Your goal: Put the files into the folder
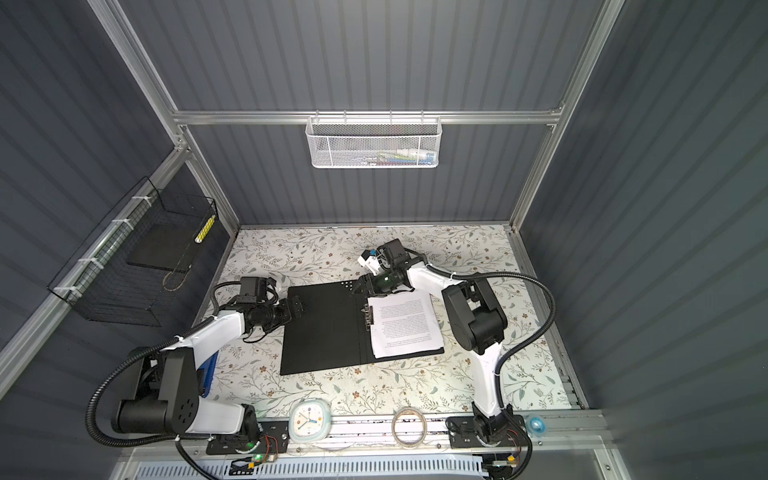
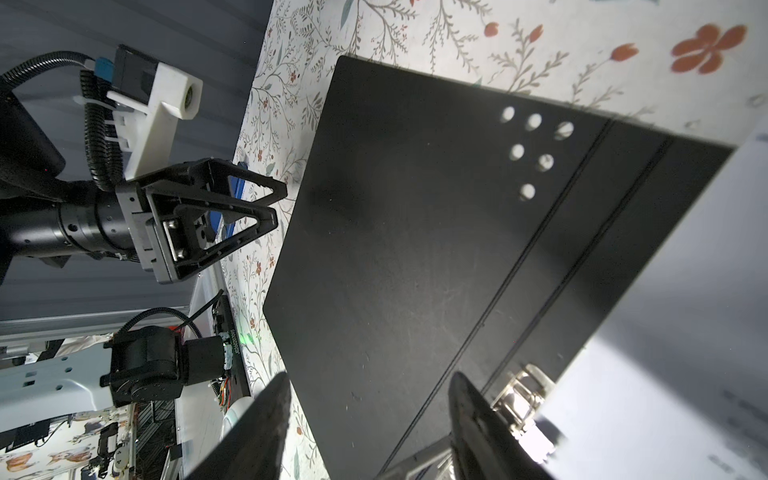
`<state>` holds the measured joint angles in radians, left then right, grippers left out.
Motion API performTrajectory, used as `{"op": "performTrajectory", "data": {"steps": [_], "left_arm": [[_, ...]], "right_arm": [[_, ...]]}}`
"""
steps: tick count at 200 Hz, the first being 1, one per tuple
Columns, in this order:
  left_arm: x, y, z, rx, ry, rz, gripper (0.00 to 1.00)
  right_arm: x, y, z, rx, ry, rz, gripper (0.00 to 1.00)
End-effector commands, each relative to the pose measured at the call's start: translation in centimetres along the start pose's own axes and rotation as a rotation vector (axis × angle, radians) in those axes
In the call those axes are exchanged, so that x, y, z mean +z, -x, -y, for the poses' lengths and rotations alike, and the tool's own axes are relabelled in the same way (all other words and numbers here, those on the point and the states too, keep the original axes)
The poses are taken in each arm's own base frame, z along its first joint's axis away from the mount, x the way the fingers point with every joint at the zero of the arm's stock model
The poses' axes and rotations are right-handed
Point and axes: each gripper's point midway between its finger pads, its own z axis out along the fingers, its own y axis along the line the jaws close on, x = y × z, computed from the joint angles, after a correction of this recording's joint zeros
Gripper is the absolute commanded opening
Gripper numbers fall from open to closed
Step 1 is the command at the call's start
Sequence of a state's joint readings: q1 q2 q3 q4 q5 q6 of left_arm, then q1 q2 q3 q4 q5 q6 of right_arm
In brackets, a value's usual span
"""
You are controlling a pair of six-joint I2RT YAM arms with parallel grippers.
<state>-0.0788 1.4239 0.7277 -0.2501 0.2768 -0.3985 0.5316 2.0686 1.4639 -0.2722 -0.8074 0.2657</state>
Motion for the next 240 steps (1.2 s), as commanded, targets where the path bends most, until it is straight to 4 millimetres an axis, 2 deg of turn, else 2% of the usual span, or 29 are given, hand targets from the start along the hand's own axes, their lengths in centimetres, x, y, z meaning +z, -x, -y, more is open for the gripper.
{"op": "performTrajectory", "data": {"steps": [1,51,89,139,192,240], "left_arm": [[0.0,0.3,0.1,0.024,0.007,-0.004,0.99],[-0.4,0.6,-0.1,0.033,0.028,0.01,0.99],[-1.5,1.0,-1.2,0.016,0.108,0.042,0.99],[-1.3,-1.9,-2.9,-0.039,0.156,-0.007,0.99],[-1.2,-4.7,-2.4,-0.081,0.1,-0.042,0.99],[-1.3,-7.6,-1.3,-0.07,0.115,-0.104,0.99]], "right_arm": [[-0.7,-0.2,-1.8,-0.024,0.016,-0.002,0.6],[-1.2,-0.8,-2.5,-0.036,0.004,0.0,0.59],[-3.2,-0.7,-3.0,-0.071,-0.064,0.057,0.59],[-6.6,-1.3,-2.2,-0.037,-0.109,0.167,0.6],[-9.6,-3.2,-0.4,0.029,-0.149,0.248,0.6],[-12.8,-3.5,0.4,0.06,-0.174,0.34,0.62]]}}
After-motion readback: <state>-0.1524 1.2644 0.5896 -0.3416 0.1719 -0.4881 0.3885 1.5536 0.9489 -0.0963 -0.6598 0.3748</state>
